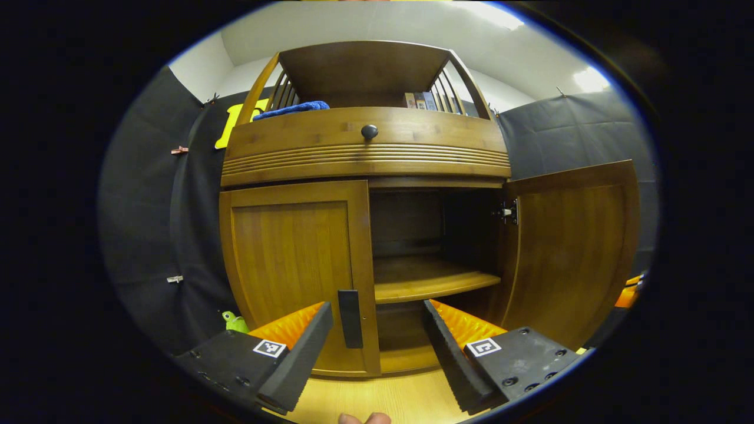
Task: Open the right door of the double-door shoe cabinet with the right hand, and open the left door with the left hand.
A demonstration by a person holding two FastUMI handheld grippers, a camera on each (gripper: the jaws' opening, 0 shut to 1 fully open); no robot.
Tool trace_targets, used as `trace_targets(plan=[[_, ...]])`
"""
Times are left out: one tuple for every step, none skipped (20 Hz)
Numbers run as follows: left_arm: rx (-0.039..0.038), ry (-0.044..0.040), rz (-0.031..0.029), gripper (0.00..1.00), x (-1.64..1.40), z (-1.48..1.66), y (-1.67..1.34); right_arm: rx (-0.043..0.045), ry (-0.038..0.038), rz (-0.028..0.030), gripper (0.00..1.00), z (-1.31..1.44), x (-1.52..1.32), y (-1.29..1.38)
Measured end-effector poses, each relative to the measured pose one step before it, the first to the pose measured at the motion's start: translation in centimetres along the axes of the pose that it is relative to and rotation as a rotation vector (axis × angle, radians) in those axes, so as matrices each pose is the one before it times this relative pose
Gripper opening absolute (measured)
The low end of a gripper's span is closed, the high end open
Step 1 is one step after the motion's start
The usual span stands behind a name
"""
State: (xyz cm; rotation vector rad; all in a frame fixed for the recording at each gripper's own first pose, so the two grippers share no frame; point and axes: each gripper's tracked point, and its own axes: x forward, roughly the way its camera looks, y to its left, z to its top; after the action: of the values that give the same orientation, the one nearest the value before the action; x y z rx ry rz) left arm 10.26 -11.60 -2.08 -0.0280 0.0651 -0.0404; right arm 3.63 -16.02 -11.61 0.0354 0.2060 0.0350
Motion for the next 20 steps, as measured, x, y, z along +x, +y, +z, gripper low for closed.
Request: trace_targets(plan=[[0.00308, 0.00491, 0.00782, 0.94, 0.517, -0.276, 0.323, -0.00811, -0.00831, -0.02432, 0.25, 0.150, -0.275, -0.511], [-0.00088, 0.00809, 0.00941, 0.95, 0.567, -0.475, 0.435, -0.00772, -0.01194, -0.02252, 0.25, 0.341, -0.425, -0.354], [-0.00290, 0.00845, 0.01016, 0.94, 0.529, -0.453, 0.512, -0.01088, -0.00839, -0.01873, 0.27, 0.317, -0.224, -0.375], [-0.00425, 0.00584, 0.00903, 0.96, 0.556, -0.395, 0.448, -0.02232, -0.00505, -0.02324, 0.29, 0.174, -0.133, -0.300], [-0.00097, 0.00179, 0.00872, 0.95, 0.743, -0.255, 0.494, -0.03577, -0.00695, -0.03465, 0.31, 0.242, -0.080, -0.716], [0.00075, 0.00496, 0.00513, 0.95, 0.957, -0.366, 0.463, -0.03847, -0.01325, -0.04469, 0.42, 0.376, -0.150, -1.100], [0.00046, 0.00531, 0.00487, 0.95, 0.622, -0.242, 0.059, -0.01657, -0.02553, -0.03578, 0.53, 0.444, -0.254, -1.137], [-0.00045, 0.00817, 0.00785, 0.94, 0.838, -0.371, 0.208, 0.01601, -0.02230, -0.01825, 0.64, 0.664, -0.051, -0.539], [-0.00325, 0.00860, 0.00856, 0.94, 0.807, -0.341, 0.362, 0.03340, -0.01156, -0.01021, 0.76, 0.456, -0.196, -0.315], [-0.00695, 0.00782, 0.00825, 0.90, 0.821, -0.546, 0.317, 0.02724, -0.00124, -0.00490, 0.87, 0.212, -0.003, -0.236], [-0.00683, 0.00761, 0.00070, 0.87, 0.736, -0.389, 0.149, 0.01011, 0.00184, -0.00221, 0.98, -0.182, 0.164, -0.010], [0.00065, 0.00464, 0.00268, 0.84, 0.850, -0.373, 0.066, -0.00123, 0.00464, 0.00520, 0.96, -0.173, 0.198, 0.121], [0.00639, 0.01088, 0.00285, 0.81, 0.759, -0.434, 0.081, -0.00110, 0.00869, 0.00412, 0.99, -0.190, 0.113, 0.142], [0.00600, 0.00765, 0.00215, 0.77, 0.646, -0.496, -0.015, 0.00014, 0.00379, 0.00434, 0.99, -0.013, 0.320, 0.086], [0.00416, 0.01148, 0.00014, 0.75, 0.638, -0.409, -0.032, -0.00177, -0.00278, -0.00480, 0.98, 0.136, 0.200, -0.062], [-0.00199, 0.01122, -0.00213, 0.70, 0.751, -0.428, -0.060, -0.00312, -0.00160, -0.00579, 0.98, 0.170, 0.352, -0.166], [-0.00451, 0.00680, -0.00248, 0.67, 0.634, -0.298, 0.024, 0.00145, 0.00318, -0.00337, 0.98, -0.062, 0.353, -0.168], [-0.00500, 0.00360, -0.00330, 0.63, 0.540, -0.170, -0.084, 0.00707, 0.00380, -0.00187, 0.97, 0.012, 0.348, -0.176], [-0.00483, 0.00296, 0.00047, 0.61, 0.591, -0.055, 0.116, 0.00757, 0.00199, -0.00446, 0.96, 0.059, 0.291, -0.169], [-0.00673, 0.00693, -0.00486, 0.57, 0.495, -0.316, -0.181, 0.00456, -0.00035, -0.00785, 0.98, 0.018, 0.305, -0.236]])
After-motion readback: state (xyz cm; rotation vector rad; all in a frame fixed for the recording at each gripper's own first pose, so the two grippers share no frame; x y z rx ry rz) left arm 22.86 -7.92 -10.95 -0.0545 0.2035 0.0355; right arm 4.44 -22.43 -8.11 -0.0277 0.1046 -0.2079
